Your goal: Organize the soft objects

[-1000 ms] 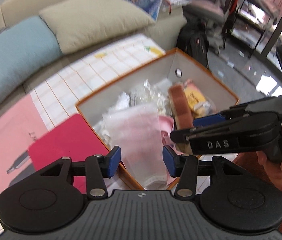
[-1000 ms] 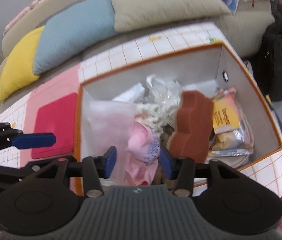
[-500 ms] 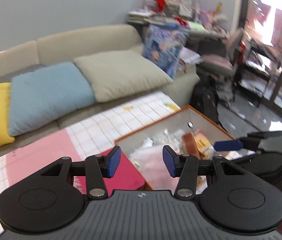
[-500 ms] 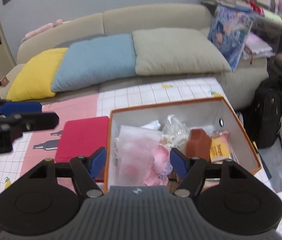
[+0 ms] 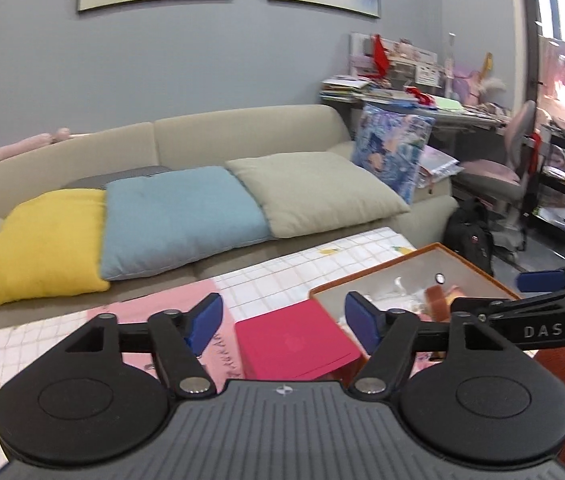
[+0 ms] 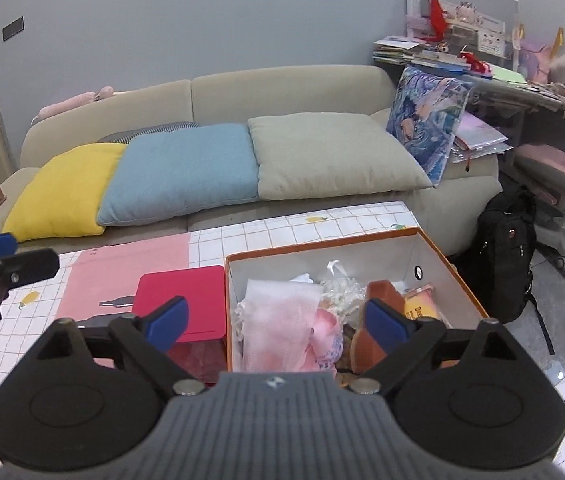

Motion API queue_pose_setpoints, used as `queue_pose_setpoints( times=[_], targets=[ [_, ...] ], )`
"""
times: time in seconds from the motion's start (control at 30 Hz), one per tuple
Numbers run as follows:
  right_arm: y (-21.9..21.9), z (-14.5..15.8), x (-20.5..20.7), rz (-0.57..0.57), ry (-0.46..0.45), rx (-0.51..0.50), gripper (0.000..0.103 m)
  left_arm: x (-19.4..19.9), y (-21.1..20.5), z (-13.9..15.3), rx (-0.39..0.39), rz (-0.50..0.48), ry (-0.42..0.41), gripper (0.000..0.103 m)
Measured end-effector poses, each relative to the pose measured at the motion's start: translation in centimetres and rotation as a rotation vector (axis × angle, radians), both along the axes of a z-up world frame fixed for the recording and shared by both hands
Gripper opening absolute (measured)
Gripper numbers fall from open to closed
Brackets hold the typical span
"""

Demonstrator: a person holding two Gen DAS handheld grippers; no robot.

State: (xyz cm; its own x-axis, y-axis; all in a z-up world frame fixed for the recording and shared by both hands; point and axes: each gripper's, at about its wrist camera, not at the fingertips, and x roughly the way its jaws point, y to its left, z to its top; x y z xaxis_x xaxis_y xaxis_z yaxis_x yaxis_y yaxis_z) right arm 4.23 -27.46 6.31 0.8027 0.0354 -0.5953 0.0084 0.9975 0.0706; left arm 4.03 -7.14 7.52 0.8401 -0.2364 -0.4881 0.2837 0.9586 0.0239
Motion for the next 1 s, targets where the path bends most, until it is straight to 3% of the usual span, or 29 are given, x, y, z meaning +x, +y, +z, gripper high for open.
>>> queue_pose_setpoints(
  times=[0.17, 0.3, 0.5, 0.8, 1.0],
  targets=[
    [0.9, -1.3, -1.0, -0.010, -0.002, -0.005, 0.096, -1.1, 0.4, -1.3, 0.014, 0.089, -0.022, 0.093],
    [1.5, -2.1, -1.3, -0.030, 0.022, 0.018, 0.096, -1.1, 1.4, -2.5, -0.026, 0.149, 0.029, 0.094],
    [3.1, -2.9, -1.8, 0.002, 0.004, -0.015, 0.100, -1.3, 1.6, -4.7, 0.009, 0.161, 0.130, 0.094],
    [2.8, -5.4, -1.1, -0.029, 0.111, -0.027, 0.100, -1.0, 0.8, -6.3, 0.037, 0.178, 0.232, 0.094],
    [2.6, -5.6, -1.2, -0.032, 0.117, -0.021, 0.100, -1.1, 0.5, -6.8, 0.039, 0.168, 0.271, 0.094]
  ],
)
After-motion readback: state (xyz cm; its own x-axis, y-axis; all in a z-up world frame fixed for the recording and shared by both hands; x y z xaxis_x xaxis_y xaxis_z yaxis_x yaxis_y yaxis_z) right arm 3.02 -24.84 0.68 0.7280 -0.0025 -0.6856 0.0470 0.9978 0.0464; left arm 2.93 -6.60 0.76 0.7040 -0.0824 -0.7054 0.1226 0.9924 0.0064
